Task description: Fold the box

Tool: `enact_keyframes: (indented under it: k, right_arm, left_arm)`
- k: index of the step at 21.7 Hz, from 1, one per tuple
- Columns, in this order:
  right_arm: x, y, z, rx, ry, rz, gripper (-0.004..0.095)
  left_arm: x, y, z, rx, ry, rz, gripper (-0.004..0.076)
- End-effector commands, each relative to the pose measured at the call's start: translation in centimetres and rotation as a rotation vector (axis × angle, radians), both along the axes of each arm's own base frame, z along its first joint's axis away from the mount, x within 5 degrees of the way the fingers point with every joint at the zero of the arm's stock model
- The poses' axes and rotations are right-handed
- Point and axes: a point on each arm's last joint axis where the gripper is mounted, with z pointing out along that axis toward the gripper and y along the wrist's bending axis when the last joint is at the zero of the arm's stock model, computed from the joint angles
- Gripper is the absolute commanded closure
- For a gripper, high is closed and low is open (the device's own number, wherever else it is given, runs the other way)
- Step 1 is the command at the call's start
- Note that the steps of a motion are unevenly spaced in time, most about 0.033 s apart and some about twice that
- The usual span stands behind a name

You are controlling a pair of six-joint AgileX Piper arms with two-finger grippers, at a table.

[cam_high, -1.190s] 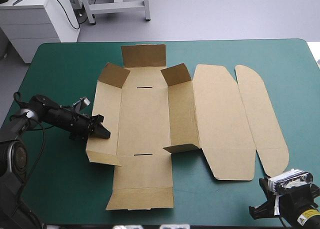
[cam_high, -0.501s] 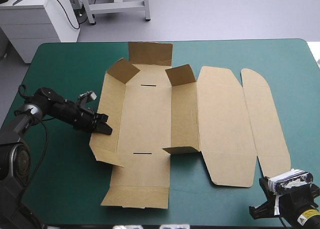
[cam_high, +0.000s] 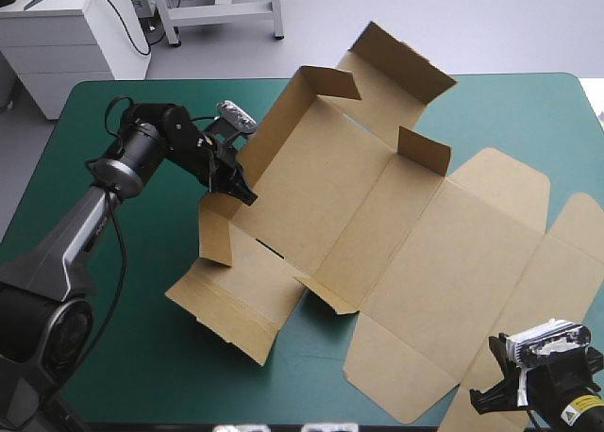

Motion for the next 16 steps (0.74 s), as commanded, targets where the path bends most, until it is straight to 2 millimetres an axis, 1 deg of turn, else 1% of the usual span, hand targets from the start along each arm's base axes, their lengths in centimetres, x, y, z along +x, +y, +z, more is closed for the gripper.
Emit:
enact_keyframes:
  k: [1,5,6,7,8,10,12,16]
  right_arm:
    - [0.4,0.0,1.2,0.011,-0.065,-0.006,0.082]
    - [0.4,0.0,1.2,0.011,-0.065,-0.006,0.082]
    - [0.4,0.0,1.2,0.011,-0.065,-0.006,0.082]
    - [0.4,0.0,1.2,0.011,-0.065,-0.006,0.082]
    - [0.4,0.0,1.2,0.011,-0.065,-0.006,0.082]
    - [0.4,0.0,1.2,0.011,-0.065,-0.006,0.082]
    - [0.4,0.0,1.2,0.011,-0.065,-0.006,0.082]
    - [0.4,0.0,1.2,0.011,-0.065,-0.006,0.082]
  left_arm:
    - [-1.4,-2.3,5.3,0.092,-0.28,-0.085,0.0732]
    - [-2.6,-5.4,5.9,0.261,-0.447,-0.207,0.0732]
    - [-3.2,-6.8,6.1,0.305,-0.511,-0.241,0.0732]
    - [-3.5,-7.4,6.3,0.317,-0.544,-0.25,0.0732]
    - [-4.1,-8.6,6.6,0.328,-0.595,-0.263,0.0732]
    - [-4.9,-9.9,6.8,0.346,-0.642,-0.304,0.0732]
    - [-5.4,-10.5,6.9,0.348,-0.66,-0.326,0.0732]
    - [-5.9,-11.0,7.6,0.385,-0.737,-0.363,0.0732]
